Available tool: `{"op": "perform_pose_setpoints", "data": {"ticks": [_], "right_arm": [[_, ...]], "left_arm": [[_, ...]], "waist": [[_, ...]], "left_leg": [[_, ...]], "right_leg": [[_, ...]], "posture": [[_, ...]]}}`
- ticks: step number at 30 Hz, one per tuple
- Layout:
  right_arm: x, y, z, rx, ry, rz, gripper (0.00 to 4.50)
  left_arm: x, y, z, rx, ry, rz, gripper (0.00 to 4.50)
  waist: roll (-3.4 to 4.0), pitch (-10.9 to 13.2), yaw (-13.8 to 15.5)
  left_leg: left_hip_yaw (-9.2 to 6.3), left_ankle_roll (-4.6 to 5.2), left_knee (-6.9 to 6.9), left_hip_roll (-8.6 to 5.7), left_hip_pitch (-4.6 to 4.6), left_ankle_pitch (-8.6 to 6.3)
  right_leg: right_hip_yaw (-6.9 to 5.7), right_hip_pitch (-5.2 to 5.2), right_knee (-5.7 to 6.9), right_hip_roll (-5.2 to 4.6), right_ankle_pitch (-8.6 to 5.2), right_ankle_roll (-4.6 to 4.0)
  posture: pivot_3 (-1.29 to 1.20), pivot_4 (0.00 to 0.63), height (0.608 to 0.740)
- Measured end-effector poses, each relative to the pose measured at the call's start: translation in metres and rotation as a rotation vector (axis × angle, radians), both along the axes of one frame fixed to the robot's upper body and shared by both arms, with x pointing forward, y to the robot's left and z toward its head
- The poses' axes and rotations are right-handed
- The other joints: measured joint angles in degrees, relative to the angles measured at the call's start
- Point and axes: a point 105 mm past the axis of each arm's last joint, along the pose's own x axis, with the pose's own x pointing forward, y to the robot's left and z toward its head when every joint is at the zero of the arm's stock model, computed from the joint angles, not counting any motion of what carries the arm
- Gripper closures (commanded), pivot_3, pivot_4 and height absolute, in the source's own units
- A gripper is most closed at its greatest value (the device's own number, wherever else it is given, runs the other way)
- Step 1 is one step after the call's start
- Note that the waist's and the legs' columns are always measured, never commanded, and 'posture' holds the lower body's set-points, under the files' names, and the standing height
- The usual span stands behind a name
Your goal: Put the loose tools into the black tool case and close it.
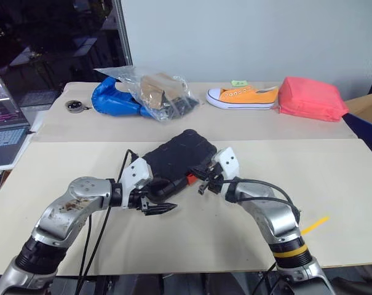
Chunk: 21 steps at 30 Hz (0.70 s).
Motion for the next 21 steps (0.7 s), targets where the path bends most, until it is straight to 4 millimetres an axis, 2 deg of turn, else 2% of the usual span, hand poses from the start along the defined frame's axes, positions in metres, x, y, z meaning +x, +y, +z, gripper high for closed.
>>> {"op": "perform_pose_setpoints", "data": {"ticks": [4, 13, 21], "right_arm": [[-0.004, -0.002, -0.009, -0.034, 0.011, 0.01, 4.44], [-0.003, -0.001, -0.011, -0.054, -0.01, 0.01, 4.44], [-0.002, 0.008, -0.02, -0.157, -0.118, 0.038, 4.44]], "left_arm": [[0.001, 0.002, -0.001, 0.004, -0.001, 0.014, 0.2], [0.0, 0.002, -0.002, 0.001, -0.002, 0.023, 0.2], [0.002, 0.003, -0.004, 0.003, 0.001, 0.046, 0.2]], "waist": [[-0.02, -0.1, -0.2], [-0.02, -0.2, -0.2], [-0.05, -0.3, -0.4]], "left_leg": [[-0.01, 0.0, -0.01, 0.03, 0.14, 0.0], [0.0, 0.0, -0.02, 0.05, 0.17, 0.0], [0.0, 0.0, -0.04, 0.09, 0.57, 0.0]], "right_leg": [[0.07, 0.07, 0.02, 0.04, -0.01, -0.01], [0.09, 0.07, 0.01, 0.07, -0.02, -0.04], [0.14, 0.22, 0.04, 0.11, 0.06, -0.16]], "posture": [[0.0, 0.15, 0.74], [0.0, 0.15, 0.74], [0.0, 0.15, 0.74]]}}
